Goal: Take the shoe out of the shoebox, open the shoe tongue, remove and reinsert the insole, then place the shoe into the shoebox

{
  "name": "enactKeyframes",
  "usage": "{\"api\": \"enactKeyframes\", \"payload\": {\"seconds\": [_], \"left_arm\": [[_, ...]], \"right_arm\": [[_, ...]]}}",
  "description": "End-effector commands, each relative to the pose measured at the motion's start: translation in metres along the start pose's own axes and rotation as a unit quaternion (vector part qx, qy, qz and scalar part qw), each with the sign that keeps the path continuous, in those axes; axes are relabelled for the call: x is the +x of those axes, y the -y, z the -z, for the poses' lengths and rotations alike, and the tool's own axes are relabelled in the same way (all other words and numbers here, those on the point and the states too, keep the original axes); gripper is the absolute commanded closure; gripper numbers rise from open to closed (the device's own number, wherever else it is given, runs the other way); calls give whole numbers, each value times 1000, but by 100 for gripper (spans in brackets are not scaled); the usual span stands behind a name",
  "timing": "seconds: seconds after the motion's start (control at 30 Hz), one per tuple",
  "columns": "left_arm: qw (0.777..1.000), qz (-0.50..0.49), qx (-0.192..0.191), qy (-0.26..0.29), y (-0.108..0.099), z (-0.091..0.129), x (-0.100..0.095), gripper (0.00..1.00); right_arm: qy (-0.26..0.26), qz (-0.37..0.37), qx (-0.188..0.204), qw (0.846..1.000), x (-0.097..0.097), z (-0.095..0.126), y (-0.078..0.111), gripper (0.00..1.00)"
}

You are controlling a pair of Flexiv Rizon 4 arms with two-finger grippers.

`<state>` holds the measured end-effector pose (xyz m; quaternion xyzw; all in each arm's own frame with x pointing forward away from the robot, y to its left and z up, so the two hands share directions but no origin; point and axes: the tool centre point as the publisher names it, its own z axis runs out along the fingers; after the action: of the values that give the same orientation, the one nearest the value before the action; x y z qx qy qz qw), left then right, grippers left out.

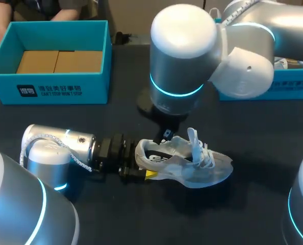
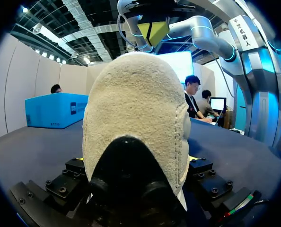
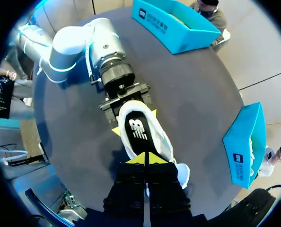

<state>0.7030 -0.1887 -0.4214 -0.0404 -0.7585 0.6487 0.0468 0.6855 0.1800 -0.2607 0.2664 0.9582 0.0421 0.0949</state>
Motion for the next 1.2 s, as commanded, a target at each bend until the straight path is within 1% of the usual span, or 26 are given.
{"api": "enactKeyframes", "payload": {"seconds": [0.03, 0.13, 0.2, 0.23, 0.27, 0.57, 0.63, 0.73, 0.8, 0.93, 1.07, 1.2], "left_arm": [[1000, 0, -1, 0, -3, 1, -1, 100], [1000, 0, -1, 0, -3, 1, -1, 100], [1000, 0, -1, 0, -3, 1, -1, 100], [1000, 0, -1, 0, -3, 1, -1, 100], [1000, 0, -1, 0, -3, 1, -1, 100], [1000, 0, -1, 0, -3, 1, -1, 100], [1000, 0, -1, 0, -3, 1, -1, 100], [1000, 0, -1, 0, -3, 1, -1, 100], [1000, 0, -1, 0, -3, 1, -1, 100], [1000, 0, -1, 0, -3, 1, -1, 100], [1000, 0, -1, 0, -3, 1, -1, 100], [1000, 0, -1, 0, -3, 1, -1, 100]], "right_arm": [[9, 82, -16, 997, 14, -20, -13, 100], [2, 110, -20, 994, 14, -29, -15, 100], [-6, 159, -29, 987, 16, -34, -15, 100], [-1, 177, -24, 984, 18, -36, -15, 100], [-7, 181, -10, 983, 19, -37, -14, 100], [-7, 181, -10, 983, 19, -37, -14, 100], [-7, 202, -11, 979, 22, -48, -16, 100], [-16, 211, -8, 977, 21, -64, -15, 100], [-20, 217, -12, 976, 21, -68, -14, 100], [-10, 225, -14, 974, 20, -74, -15, 100], [-1, 236, -11, 972, 19, -83, -18, 100], [0, 233, -4, 973, 16, -95, -17, 100]]}}
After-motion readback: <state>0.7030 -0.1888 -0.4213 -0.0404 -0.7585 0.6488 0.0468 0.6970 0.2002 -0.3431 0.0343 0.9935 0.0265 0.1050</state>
